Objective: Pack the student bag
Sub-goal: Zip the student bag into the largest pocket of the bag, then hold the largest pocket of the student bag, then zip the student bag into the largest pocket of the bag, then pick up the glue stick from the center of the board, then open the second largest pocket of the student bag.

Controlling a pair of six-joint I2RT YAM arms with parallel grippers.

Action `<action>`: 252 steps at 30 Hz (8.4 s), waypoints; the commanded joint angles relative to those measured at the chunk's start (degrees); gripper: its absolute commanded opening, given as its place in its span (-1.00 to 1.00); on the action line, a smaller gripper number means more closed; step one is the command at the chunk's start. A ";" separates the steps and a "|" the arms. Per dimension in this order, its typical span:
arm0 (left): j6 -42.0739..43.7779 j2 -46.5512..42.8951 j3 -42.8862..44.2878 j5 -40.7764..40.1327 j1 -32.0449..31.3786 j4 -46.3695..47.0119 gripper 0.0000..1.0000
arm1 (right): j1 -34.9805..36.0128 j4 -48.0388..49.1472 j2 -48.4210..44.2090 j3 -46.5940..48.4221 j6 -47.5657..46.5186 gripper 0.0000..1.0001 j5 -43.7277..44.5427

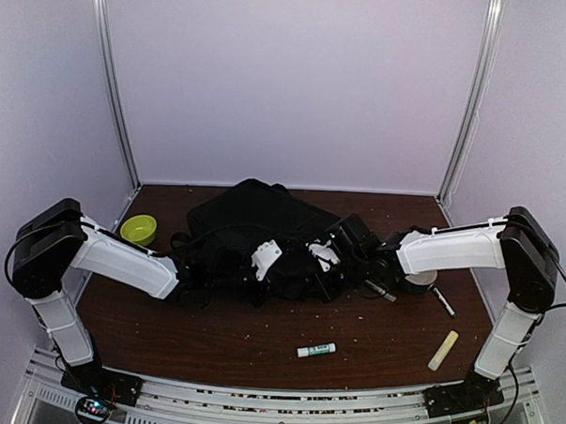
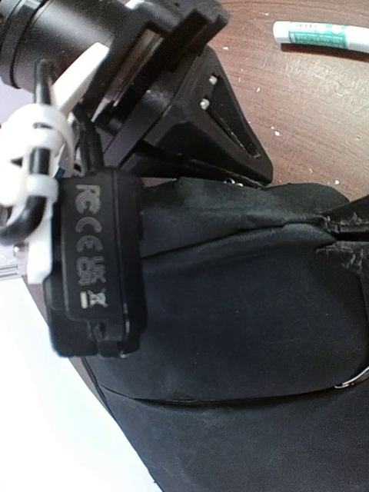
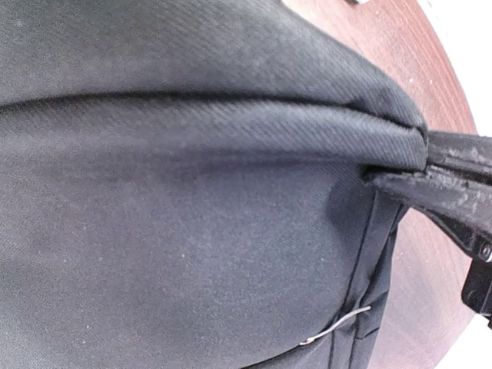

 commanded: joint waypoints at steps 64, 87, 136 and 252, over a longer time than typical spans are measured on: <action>0.78 -31.81 -15.65 -3.75 -0.09 -17.55 0.10 | 2.13 -22.41 6.25 12.50 -20.29 -1.00 -11.63; 17.21 -4.96 1.83 -1.06 -2.11 -17.61 -0.24 | 1.82 -21.55 5.11 9.48 -20.21 -1.00 -13.32; 15.37 -14.15 -3.39 -1.95 -2.11 -21.12 -1.00 | -16.70 -25.72 12.21 21.62 -20.75 -0.59 -5.96; 25.13 8.14 30.60 -20.02 9.25 -47.27 0.48 | 6.66 -25.84 -21.52 2.45 -39.02 -0.91 5.30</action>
